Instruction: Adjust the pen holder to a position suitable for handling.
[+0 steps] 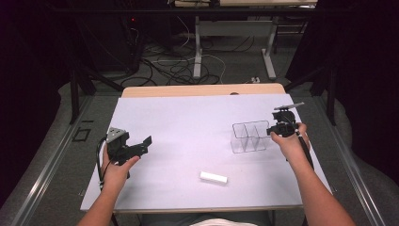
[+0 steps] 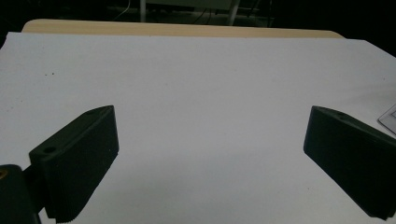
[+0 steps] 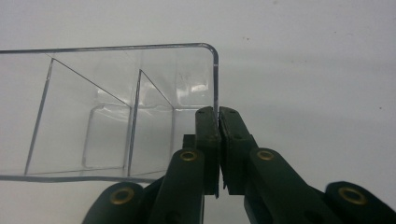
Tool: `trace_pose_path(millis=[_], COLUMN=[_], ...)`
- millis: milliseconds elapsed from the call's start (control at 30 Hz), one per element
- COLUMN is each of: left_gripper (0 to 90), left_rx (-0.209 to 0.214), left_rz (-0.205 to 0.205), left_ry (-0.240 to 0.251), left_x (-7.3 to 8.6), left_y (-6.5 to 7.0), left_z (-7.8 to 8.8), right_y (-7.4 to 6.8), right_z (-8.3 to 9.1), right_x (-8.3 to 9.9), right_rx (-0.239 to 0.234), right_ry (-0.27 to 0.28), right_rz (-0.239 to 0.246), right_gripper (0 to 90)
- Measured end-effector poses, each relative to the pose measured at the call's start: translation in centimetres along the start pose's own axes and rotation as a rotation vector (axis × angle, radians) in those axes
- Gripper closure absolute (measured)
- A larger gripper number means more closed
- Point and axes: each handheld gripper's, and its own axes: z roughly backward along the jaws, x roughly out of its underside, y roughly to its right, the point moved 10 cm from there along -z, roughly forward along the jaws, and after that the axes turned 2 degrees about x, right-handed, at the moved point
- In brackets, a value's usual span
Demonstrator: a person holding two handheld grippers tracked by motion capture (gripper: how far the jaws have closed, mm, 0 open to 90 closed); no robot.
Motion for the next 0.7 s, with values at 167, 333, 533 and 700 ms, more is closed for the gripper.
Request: trace_pose_path(millis=[167,333,533,700], left_gripper=[3.3,3.3,3.4,3.4], left_rx=[0.001,-0.001,-0.001,-0.001], left_rz=[-0.003,-0.004,-0.008,-0.011], left_ry=[-0.004,-0.003,-0.004,-0.004], left_x=[0.0,0.0,0.0,0.0], left_y=[0.0,0.0,0.0,0.0], left_z=[-0.1,0.0,0.0,0.0], right_y=[-0.2,-0.5,0.1,1.7], right_z=[0.5,1.2,2.1,1.8], right_x=[-0.1,-0.5,-1.2,-1.2], right_rx=[-0.047,-0.079,-0.144,-0.103], right_ry=[0.042,0.121,0.267,0.317], right_rz=[-0.02,-0.019,-0.051,-0.049], right_gripper=[80.8,74.9,73.9,81.4])
